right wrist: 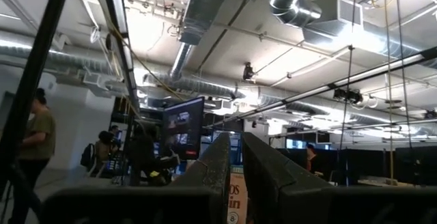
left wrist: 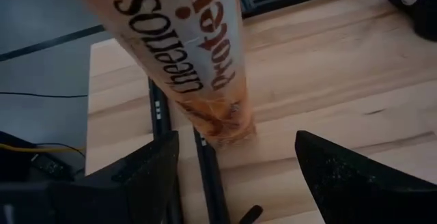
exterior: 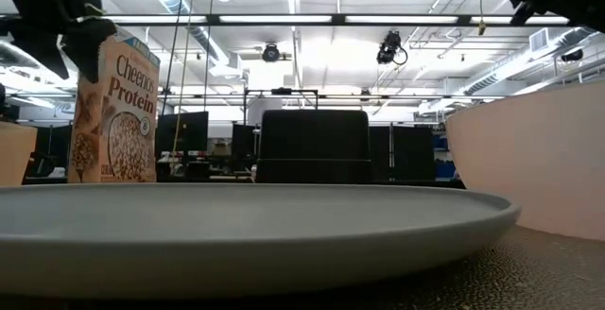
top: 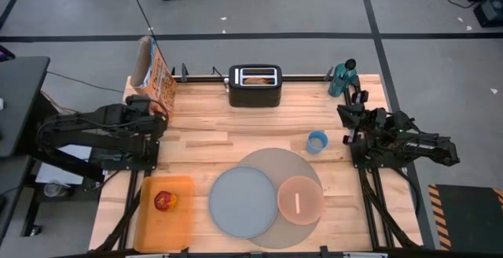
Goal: Arrange a breakfast setting
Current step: Pour the cereal from the cereal box into the orange bowl
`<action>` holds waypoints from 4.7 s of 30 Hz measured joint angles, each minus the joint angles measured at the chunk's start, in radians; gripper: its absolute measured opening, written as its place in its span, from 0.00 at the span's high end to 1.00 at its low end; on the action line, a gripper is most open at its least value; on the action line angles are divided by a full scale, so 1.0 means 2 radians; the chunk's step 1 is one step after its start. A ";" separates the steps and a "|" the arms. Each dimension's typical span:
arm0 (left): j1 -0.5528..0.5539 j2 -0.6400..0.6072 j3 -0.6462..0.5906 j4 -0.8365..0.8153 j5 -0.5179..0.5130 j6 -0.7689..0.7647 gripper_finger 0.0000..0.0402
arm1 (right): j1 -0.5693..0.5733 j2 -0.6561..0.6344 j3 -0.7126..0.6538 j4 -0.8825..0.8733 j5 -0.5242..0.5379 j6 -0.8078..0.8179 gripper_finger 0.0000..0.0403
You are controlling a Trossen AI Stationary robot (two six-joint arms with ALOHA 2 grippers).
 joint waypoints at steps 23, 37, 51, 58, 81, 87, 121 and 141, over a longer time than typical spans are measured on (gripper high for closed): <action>-0.091 -0.018 -0.092 0.072 -0.067 -0.135 0.32 | 0.000 0.000 0.000 0.003 -0.064 0.024 0.89; -0.064 0.100 0.010 -0.028 -0.042 -0.139 0.46 | 0.000 0.000 0.000 0.032 -0.089 0.002 0.89; -0.064 0.279 0.010 -0.028 -0.095 -0.247 0.55 | 0.000 0.001 0.000 0.046 -0.087 -0.022 0.89; -0.079 0.328 0.010 -0.027 -0.102 -0.307 0.55 | 0.000 0.001 0.000 0.042 -0.083 -0.030 0.89; -0.168 0.160 0.166 -0.027 -0.362 -0.042 0.55 | 0.000 0.001 0.000 0.025 -0.084 -0.030 0.89; -0.132 0.113 0.198 -0.028 -0.403 0.024 0.59 | 0.000 0.001 0.000 0.023 -0.084 -0.030 0.89; 0.086 -0.023 0.221 -0.023 -0.302 0.136 0.68 | 0.000 0.001 0.000 0.008 -0.085 -0.040 0.89; 0.038 -0.029 0.149 0.038 -0.246 0.170 0.13 | 0.000 0.001 0.000 0.003 -0.089 -0.039 0.89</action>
